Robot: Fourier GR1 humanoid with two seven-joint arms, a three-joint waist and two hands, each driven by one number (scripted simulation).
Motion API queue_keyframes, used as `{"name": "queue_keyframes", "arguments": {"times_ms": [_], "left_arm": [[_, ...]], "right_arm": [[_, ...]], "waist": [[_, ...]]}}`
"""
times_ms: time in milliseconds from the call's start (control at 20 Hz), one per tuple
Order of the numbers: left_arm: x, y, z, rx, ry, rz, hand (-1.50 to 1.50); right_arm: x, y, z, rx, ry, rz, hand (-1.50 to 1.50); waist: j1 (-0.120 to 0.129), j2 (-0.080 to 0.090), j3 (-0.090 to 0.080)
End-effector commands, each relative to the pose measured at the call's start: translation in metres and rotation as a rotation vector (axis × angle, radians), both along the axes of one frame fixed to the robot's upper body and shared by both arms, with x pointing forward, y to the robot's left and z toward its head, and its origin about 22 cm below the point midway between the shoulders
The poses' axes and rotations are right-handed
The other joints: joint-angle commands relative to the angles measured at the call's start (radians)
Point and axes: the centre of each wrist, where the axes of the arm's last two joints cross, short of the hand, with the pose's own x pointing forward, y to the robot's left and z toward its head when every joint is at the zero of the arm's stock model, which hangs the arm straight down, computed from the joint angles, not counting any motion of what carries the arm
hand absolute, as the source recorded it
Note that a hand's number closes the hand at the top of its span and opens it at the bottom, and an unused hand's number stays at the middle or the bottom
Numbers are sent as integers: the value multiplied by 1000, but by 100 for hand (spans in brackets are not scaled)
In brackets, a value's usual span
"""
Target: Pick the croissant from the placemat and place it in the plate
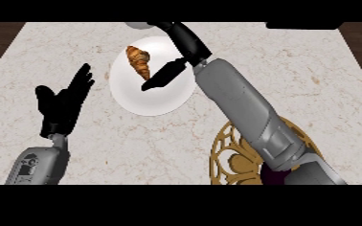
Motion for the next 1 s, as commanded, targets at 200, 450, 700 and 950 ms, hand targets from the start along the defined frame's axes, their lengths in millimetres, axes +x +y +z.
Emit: {"name": "queue_keyframes", "arguments": {"times_ms": [200, 450, 700, 950], "left_arm": [[-5, 5, 0, 8, -5, 7, 0], [-12, 10, -9, 15, 9, 4, 0], [2, 13, 15, 3, -16, -11, 0], [-10, 6, 3, 1, -6, -23, 0]], "right_arm": [[16, -24, 9, 60, 233, 121, -150], [28, -63, -16, 89, 184, 105, -150], [34, -62, -24, 93, 162, 85, -150], [45, -88, -12, 79, 158, 42, -150]], "waist": [[-11, 0, 0], [-5, 3, 0], [8, 7, 0], [19, 9, 0]]}}
